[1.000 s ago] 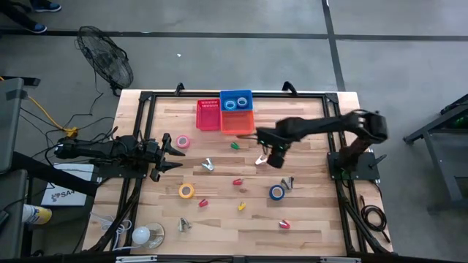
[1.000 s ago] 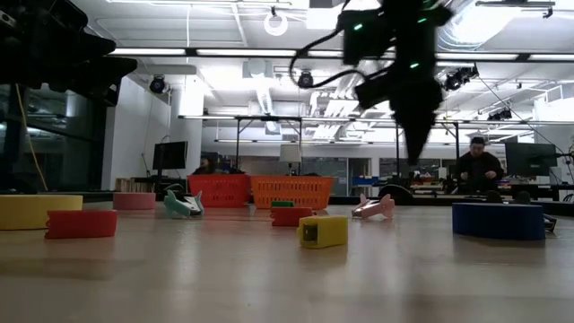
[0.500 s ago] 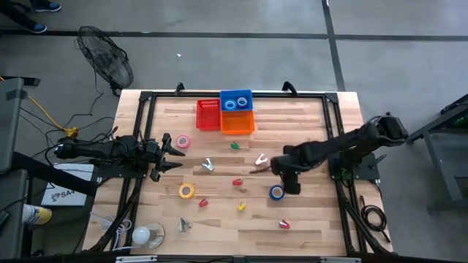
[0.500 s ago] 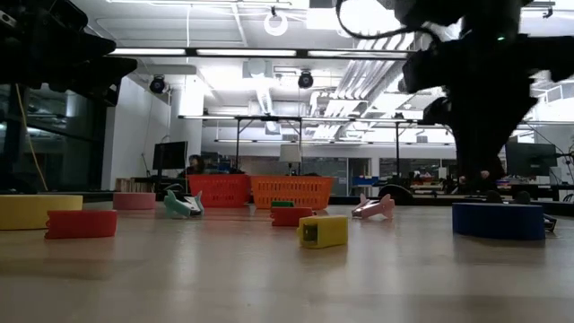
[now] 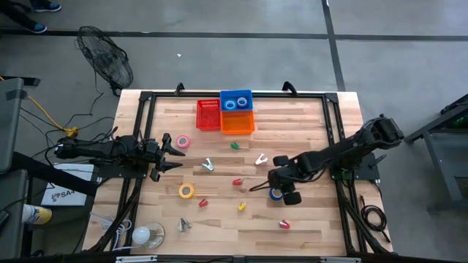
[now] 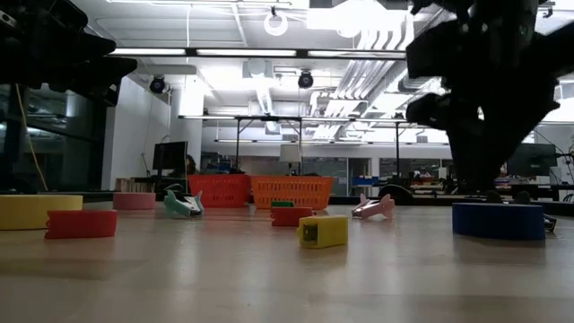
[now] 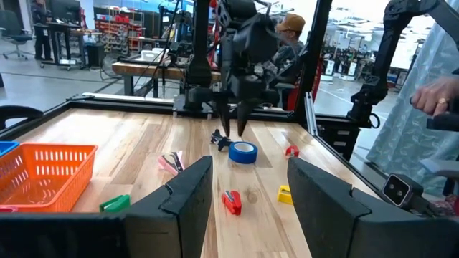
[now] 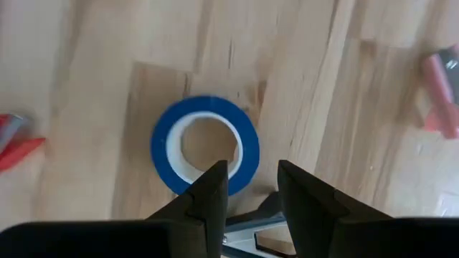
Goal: Pick and place Stapler, Stapler remover, tape
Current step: Put the blue tape into the blue bin
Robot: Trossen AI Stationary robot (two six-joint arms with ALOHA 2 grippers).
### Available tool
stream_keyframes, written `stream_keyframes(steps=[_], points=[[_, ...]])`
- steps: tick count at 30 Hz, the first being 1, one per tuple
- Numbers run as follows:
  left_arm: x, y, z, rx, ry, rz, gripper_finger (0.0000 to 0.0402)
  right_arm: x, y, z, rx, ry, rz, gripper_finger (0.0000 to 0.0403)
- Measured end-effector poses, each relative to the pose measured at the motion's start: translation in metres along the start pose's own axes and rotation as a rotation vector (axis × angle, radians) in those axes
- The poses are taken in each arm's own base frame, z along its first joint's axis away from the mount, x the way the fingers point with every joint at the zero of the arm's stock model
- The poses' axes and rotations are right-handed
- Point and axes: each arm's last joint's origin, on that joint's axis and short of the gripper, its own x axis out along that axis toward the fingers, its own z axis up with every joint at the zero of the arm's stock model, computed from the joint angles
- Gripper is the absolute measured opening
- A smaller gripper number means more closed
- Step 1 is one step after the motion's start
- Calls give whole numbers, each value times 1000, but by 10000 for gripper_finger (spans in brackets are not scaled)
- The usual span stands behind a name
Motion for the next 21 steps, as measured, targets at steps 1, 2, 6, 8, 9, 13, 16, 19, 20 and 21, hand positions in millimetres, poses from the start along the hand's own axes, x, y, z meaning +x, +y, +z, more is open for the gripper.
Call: stream_keyframes(steps=[1,2,6,8,9,13,16,19,20,21], points=[[0,0,0,0,0,0,179,3,0,0,-3,11,-3,115],[0,0,0,0,0,0,179,5,0,0,-7,17,-7,117],[0,0,0,0,0,0,179,13,-1,2,-15,26,-19,137],[0,0,0,0,0,0,179,16,-1,2,-14,32,-17,152],[0,0,0,0,0,0,179,16,-1,2,-14,35,-14,160],[0,0,0,0,0,0,179,18,0,2,-12,39,6,183],[0,0,0,0,0,0,179,20,0,2,-12,45,4,184],[0,0,0,0,0,0,179,27,0,3,-6,61,3,178],[0,0,0,0,0,0,179,30,0,3,-6,65,3,175],[0,0,0,0,0,0,179,32,0,3,-7,67,2,171]])
